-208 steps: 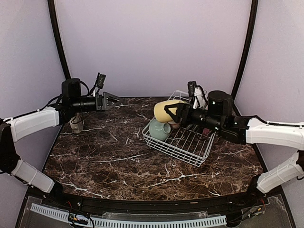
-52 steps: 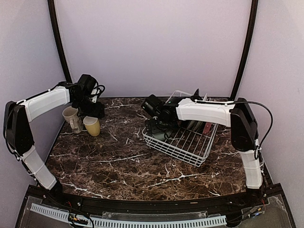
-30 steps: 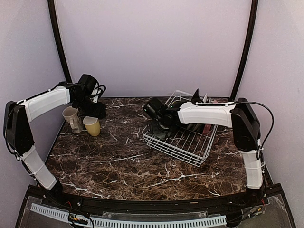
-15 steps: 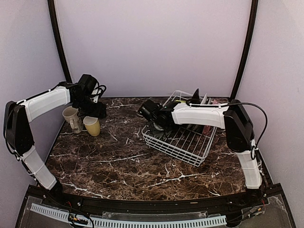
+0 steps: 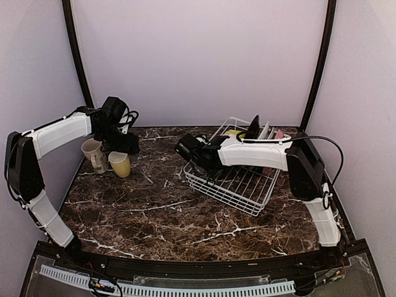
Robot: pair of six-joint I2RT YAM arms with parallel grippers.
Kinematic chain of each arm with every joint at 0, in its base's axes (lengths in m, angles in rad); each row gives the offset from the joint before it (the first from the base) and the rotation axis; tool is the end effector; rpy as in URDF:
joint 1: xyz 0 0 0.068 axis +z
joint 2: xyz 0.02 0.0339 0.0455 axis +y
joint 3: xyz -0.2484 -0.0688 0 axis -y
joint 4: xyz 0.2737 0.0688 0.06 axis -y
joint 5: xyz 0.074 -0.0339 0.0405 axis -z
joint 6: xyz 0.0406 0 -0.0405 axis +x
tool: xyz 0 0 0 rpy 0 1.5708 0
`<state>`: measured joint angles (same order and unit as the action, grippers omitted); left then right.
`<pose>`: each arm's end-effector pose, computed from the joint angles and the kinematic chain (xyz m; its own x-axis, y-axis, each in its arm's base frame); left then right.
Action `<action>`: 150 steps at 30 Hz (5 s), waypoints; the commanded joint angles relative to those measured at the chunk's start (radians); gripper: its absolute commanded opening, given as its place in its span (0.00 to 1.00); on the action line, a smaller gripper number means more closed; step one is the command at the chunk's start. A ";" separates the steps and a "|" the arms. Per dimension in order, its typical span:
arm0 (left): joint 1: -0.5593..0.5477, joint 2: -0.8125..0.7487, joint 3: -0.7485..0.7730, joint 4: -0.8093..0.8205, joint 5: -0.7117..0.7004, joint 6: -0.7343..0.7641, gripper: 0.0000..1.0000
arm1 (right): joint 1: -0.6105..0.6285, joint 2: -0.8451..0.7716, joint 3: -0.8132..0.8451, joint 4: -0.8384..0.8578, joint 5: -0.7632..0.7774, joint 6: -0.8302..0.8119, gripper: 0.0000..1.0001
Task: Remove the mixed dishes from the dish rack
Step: Grab the bowl from the dish rack, then pass from the right arm to the left, then place the bowl at the center of the board.
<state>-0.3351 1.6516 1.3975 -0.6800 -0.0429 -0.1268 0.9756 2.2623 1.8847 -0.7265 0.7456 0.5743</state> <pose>0.3671 -0.1260 0.2582 -0.7918 0.1419 -0.5941 0.2060 0.9777 -0.0410 0.3041 0.4000 0.1670 -0.6579 -0.2598 -0.7069 -0.0951 0.9598 -0.2642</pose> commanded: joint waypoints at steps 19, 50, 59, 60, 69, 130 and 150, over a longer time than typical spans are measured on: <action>-0.005 -0.030 -0.021 -0.001 0.016 -0.006 0.71 | 0.016 -0.236 -0.188 0.178 -0.099 -0.035 0.30; -0.018 -0.224 -0.319 0.717 0.915 -0.272 0.80 | -0.095 -0.759 -0.757 0.750 -0.652 -0.025 0.07; -0.079 -0.158 -0.383 0.975 1.054 -0.455 0.80 | -0.098 -0.830 -0.816 0.950 -0.845 -0.050 0.00; -0.083 -0.152 -0.384 0.983 1.057 -0.465 0.80 | -0.098 -0.828 -0.818 0.973 -0.875 -0.045 0.00; -0.094 -0.097 -0.360 0.900 1.022 -0.454 0.78 | -0.097 -0.766 -0.800 1.171 -1.051 0.046 0.00; -0.012 0.132 -0.047 0.072 0.187 -0.173 0.01 | -0.146 -0.801 -0.823 0.911 -0.865 0.036 0.99; -0.012 0.251 0.030 0.077 0.177 -0.172 0.09 | -0.141 -0.762 -0.807 0.940 -0.898 0.030 0.99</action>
<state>-0.3450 1.9095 1.3891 -0.6075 0.1223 -0.2996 0.8314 1.4857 1.0729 0.1799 -0.1379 0.6174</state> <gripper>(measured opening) 0.084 0.986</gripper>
